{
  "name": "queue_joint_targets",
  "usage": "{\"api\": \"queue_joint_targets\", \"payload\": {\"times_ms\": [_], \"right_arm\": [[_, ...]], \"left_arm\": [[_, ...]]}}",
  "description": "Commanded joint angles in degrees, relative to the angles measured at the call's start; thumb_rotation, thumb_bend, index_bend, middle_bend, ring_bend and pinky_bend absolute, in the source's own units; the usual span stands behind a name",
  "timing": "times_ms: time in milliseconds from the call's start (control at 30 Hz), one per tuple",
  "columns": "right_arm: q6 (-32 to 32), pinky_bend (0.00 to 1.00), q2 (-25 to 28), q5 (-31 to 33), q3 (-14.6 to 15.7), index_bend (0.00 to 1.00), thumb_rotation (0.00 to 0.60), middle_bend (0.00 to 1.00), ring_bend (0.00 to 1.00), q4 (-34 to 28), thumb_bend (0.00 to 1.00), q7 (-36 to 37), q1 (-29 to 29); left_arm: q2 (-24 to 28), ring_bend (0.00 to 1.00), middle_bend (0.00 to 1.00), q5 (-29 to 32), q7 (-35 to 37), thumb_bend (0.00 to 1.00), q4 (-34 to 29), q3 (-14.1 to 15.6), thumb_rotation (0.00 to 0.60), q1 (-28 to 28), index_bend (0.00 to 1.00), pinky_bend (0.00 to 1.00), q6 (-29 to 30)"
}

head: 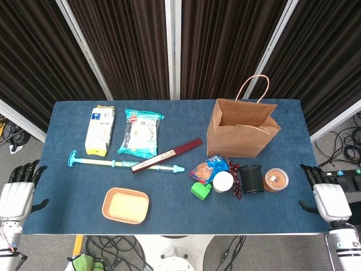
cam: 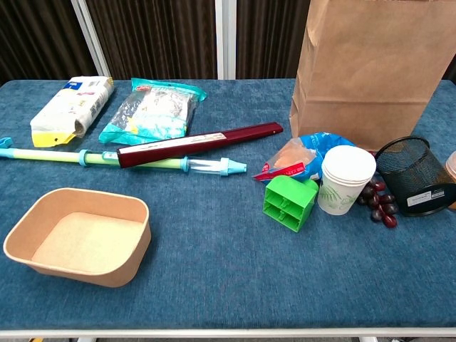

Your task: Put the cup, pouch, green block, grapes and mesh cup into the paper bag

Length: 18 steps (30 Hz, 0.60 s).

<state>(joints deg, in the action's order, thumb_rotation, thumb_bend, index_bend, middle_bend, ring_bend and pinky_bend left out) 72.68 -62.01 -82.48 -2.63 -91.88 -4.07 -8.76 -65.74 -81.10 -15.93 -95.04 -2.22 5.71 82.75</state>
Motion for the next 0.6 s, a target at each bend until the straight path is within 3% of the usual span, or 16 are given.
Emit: {"api": "queue_joint_targets", "payload": {"times_ms": [33,233,600], "right_arm": [[-5.0,0.28,-1.8,2.8,-0.1,0.00,0.600,0.08,0.07,2.2,0.07,-2.2,-2.9],[-10.9,0.28,-5.1,6.2,-1.0,0.00,0.600,0.06,0.05,6.8,0.07,-3.4,-6.2],[-19.2,0.25,-10.1,6.5,-1.4,0.00,0.600,0.08,0.01,13.4,0.08,-3.5,-12.6]], "left_arm": [[0.1,0.14,0.20,0.2,0.3,0.00,0.1,0.2,0.600,-0.1,0.23,0.15,-0.2],[0.1,0.14,0.20,0.8,0.6,0.00,0.5,0.3,0.600,-0.3,0.23,0.15,-0.4],[0.2,0.14,0.20,1.3,0.6,0.00,0.3,0.1,0.600,0.5,0.23,0.15,-1.8]]}}
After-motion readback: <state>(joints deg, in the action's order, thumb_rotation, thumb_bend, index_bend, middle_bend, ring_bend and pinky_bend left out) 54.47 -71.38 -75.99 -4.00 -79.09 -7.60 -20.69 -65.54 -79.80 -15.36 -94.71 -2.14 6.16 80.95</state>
